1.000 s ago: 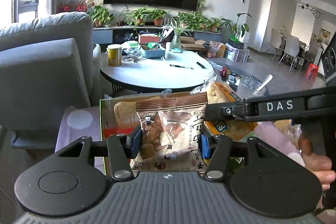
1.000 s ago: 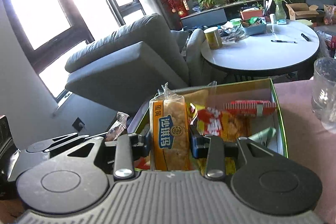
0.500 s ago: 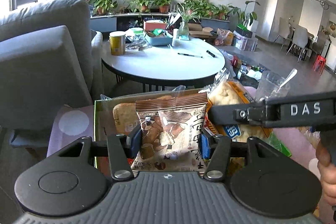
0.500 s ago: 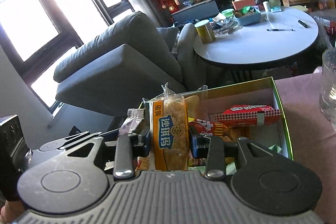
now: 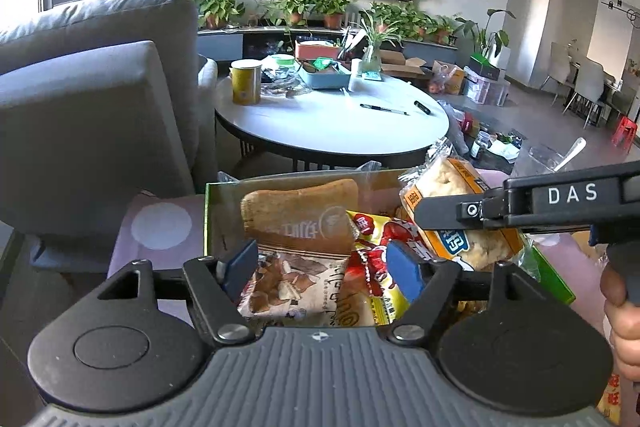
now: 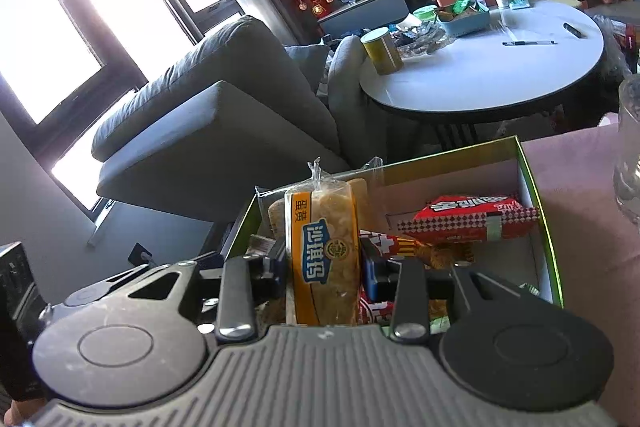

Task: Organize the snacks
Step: 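Lower the pastry pack into the green box with the right gripper while the left lowers the nut pack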

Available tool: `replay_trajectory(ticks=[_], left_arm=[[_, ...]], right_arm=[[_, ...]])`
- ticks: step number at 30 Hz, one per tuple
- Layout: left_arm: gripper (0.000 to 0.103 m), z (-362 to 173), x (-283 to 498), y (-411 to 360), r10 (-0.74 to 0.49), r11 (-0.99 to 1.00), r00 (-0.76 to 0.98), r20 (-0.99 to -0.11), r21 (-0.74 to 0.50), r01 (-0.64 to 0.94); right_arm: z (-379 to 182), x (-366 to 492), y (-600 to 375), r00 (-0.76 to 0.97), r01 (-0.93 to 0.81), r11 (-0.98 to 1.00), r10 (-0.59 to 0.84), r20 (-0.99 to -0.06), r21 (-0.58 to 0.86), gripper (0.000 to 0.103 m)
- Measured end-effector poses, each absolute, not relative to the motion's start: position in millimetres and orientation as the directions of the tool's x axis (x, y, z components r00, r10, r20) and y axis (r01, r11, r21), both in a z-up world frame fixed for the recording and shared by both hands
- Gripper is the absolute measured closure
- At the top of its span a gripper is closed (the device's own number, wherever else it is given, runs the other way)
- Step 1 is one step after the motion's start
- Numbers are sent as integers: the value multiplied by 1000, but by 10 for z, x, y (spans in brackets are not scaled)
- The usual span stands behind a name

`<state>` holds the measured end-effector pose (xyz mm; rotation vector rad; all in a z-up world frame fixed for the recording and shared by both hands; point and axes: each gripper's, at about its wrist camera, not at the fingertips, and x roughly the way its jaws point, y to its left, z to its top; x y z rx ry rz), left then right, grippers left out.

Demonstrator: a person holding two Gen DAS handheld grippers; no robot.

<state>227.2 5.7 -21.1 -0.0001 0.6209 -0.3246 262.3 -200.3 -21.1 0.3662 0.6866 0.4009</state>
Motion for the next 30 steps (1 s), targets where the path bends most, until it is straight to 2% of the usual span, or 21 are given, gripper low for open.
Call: replay_trajectory(ticks=[12, 13, 15, 30], left_arm=[[33, -284, 2228, 123, -274, 957, 761, -588, -91, 275], [33, -280, 2220, 134, -273, 958, 762, -588, -91, 273], [32, -267, 2200, 158, -266, 960, 765, -587, -87, 266], [28, -133, 1880, 262, -253, 965, 800, -544, -85, 247]], right_arm=[[-175, 2701, -1892, 698, -242, 847, 491, -521, 473, 60], [-171, 2711, -1881, 697, -243, 844, 495, -519, 478, 50], [-155, 2703, -1877, 697, -248, 841, 500, -514, 482, 40], [-123, 2234, -2353, 761, -194, 892, 400, -511, 409, 39]])
